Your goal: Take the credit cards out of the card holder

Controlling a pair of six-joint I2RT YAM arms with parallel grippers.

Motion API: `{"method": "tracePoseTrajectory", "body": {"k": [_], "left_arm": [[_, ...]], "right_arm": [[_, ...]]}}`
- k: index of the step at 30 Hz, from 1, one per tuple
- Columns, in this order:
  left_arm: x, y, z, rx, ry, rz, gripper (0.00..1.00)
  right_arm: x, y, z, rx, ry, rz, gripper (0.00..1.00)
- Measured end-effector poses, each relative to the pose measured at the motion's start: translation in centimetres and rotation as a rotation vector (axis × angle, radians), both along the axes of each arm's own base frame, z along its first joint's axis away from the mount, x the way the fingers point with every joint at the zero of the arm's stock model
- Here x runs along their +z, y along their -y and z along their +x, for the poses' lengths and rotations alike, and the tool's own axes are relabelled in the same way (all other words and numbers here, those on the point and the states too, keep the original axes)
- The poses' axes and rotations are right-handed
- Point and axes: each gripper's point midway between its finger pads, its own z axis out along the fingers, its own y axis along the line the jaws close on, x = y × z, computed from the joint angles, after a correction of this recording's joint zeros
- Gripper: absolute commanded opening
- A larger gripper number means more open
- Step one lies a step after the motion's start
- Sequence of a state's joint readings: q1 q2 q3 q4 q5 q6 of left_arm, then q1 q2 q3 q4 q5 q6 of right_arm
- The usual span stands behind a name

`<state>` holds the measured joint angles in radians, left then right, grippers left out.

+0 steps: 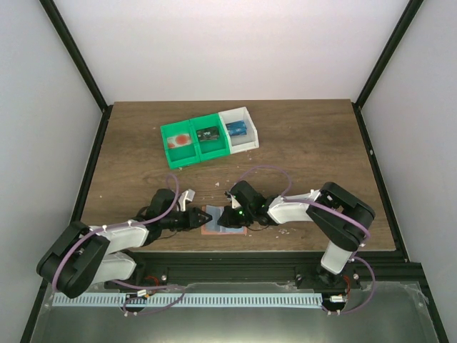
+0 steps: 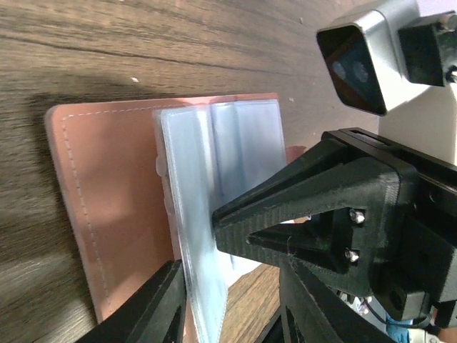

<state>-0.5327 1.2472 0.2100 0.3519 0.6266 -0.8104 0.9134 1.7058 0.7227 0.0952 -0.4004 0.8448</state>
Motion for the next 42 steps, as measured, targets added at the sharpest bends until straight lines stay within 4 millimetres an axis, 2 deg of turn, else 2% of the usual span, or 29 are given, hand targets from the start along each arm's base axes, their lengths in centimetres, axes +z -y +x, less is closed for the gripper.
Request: {"method": "tracePoseTrajectory", "body": {"k": [15, 23, 42], "left_arm": [[0.6, 0.4, -0.2, -0.018, 0.004, -0.029, 0.26], [0.8, 0.5, -0.1, -0.021, 0.003, -0.027, 0.34], [1.5, 0.4, -0.4, -0.018, -0.009, -0.032, 0.34]], "right_arm": [[0.0, -0.2, 0.0, 0.001, -0.006, 0.009, 0.09], [0.0, -0.2, -0.1, 0.002, -0.007, 0.01, 0.09], [0.0, -0.3, -0.2, 0.007, -0.01, 0.014, 0.09]]}}
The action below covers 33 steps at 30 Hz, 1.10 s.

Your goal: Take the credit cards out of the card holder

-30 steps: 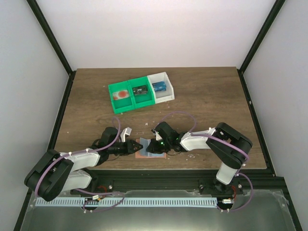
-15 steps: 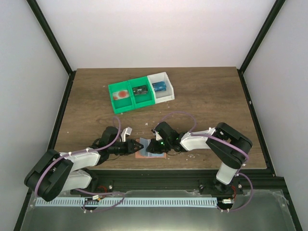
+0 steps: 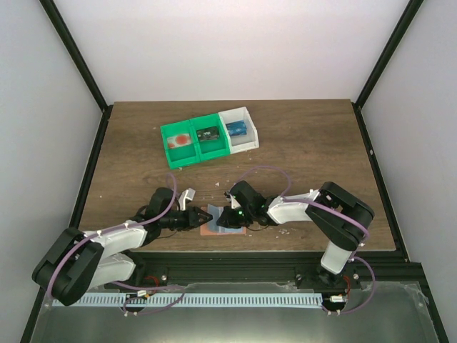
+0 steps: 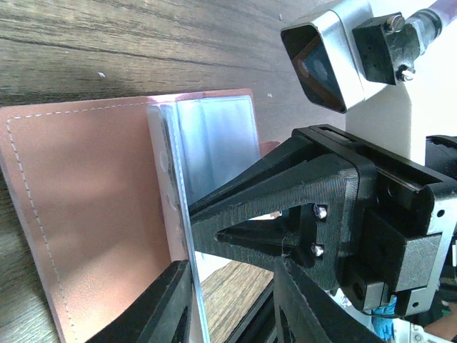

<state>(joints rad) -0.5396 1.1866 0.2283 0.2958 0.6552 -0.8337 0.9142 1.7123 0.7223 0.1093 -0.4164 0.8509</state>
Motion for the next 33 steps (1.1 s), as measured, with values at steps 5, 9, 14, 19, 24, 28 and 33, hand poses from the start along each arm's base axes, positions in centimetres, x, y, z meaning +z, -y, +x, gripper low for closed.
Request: {"method": "tracePoseTrajectory", "body": {"k": [5, 9, 14, 19, 24, 28, 33], "left_arm": [[0.0, 0.0, 0.0, -0.001, -0.002, 0.0, 0.34], [-0.3, 0.0, 0.0, -0.002, -0.01, 0.005, 0.3], [-0.7, 0.1, 0.0, -0.005, -0.022, 0.015, 0.26], [-0.9, 0.1, 0.0, -0.005, -0.025, 0.021, 0.28], [-1.0, 0.1, 0.2, -0.008, -0.018, 0.04, 0.27], [-0.6, -0.1, 0.8, 0.002, 0.009, 0.08, 0.16], [0.5, -0.4, 1.7, 0.019, 0.076, 0.108, 0.08]], "right_arm": [[0.0, 0.0, 0.0, 0.0, 0.001, 0.002, 0.09], [0.0, 0.0, 0.0, 0.002, 0.0, 0.005, 0.09], [0.0, -0.1, -0.1, 0.005, -0.001, 0.009, 0.09], [0.0, -0.3, -0.1, 0.007, -0.004, 0.015, 0.1], [0.0, -0.3, -0.1, 0.009, -0.005, 0.02, 0.12], [0.1, -0.4, -0.1, 0.009, -0.006, 0.026, 0.14], [0.2, -0.8, -0.5, 0.014, -0.019, 0.045, 0.14]]}}
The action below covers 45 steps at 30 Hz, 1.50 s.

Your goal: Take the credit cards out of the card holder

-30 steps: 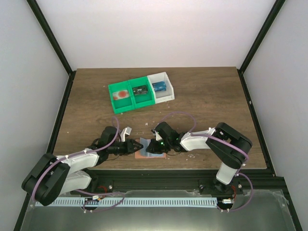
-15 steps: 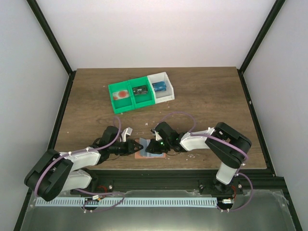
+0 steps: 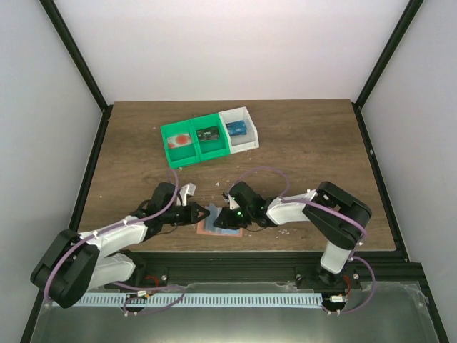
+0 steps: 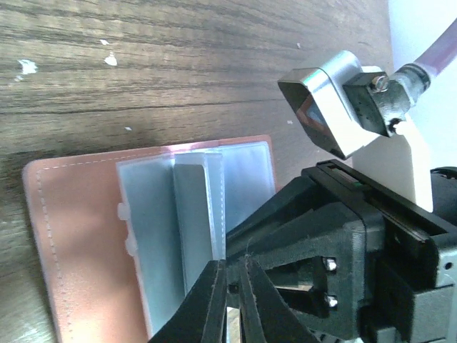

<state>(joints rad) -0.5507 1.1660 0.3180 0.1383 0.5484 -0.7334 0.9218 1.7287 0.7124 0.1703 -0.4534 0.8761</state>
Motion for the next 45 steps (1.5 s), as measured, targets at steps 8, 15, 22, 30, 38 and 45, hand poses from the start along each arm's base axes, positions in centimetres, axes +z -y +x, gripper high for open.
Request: {"method": "tracePoseTrajectory", "body": {"k": [8, 15, 22, 30, 38, 45], "left_arm": [[-0.3, -0.1, -0.1, -0.001, 0.0, 0.013, 0.16], [0.4, 0.7, -0.4, -0.033, -0.02, -0.044, 0.24], [0.1, 1.3, -1.1, -0.055, -0.069, -0.102, 0.25], [0.2, 2.2, -1.1, -0.076, -0.102, -0.16, 0.11], [-0.2, 3.5, -1.6, -0.122, -0.137, -0.217, 0.22], [0.0, 3.7, -2.2, -0.145, -0.133, -0.231, 0.26]], "right_arm": [[0.1, -0.1, -0.2, -0.007, -0.008, 0.01, 0.16], [0.5, 0.4, -0.6, -0.017, 0.009, 0.004, 0.2], [0.8, 1.0, -0.5, -0.035, 0.03, -0.001, 0.2], [2.8, 2.4, 0.2, -0.099, 0.111, 0.008, 0.19], [2.4, 3.0, 0.3, -0.117, 0.12, -0.013, 0.18], [1.7, 3.7, 0.4, -0.141, 0.123, -0.046, 0.18]]}}
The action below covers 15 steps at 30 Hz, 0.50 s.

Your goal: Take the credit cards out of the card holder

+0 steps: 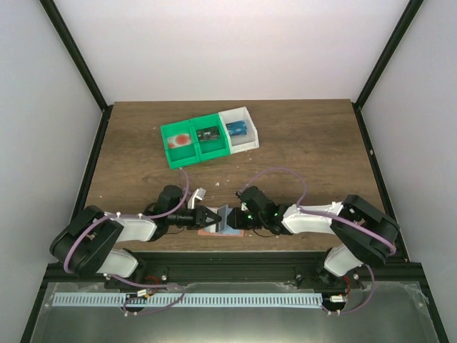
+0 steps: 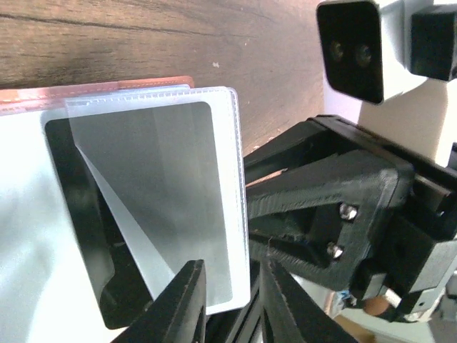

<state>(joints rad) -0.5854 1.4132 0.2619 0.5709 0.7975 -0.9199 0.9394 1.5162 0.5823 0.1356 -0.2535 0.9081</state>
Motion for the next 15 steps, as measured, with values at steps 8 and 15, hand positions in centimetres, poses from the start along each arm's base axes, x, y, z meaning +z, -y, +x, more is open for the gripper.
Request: {"method": "tracePoseTrajectory", "body": {"k": [8, 15], "left_arm": [[0.0, -0.7, 0.5, 0.028, 0.045, 0.067, 0.35], [0.7, -1.5, 1.7, 0.08, 0.115, 0.135, 0.38]], "right_arm": [[1.4, 1.4, 0.5, -0.055, 0.054, -0.014, 0.18], [3.2, 1.8, 1.1, -0.088, 0.101, 0.013, 0.19]]}}
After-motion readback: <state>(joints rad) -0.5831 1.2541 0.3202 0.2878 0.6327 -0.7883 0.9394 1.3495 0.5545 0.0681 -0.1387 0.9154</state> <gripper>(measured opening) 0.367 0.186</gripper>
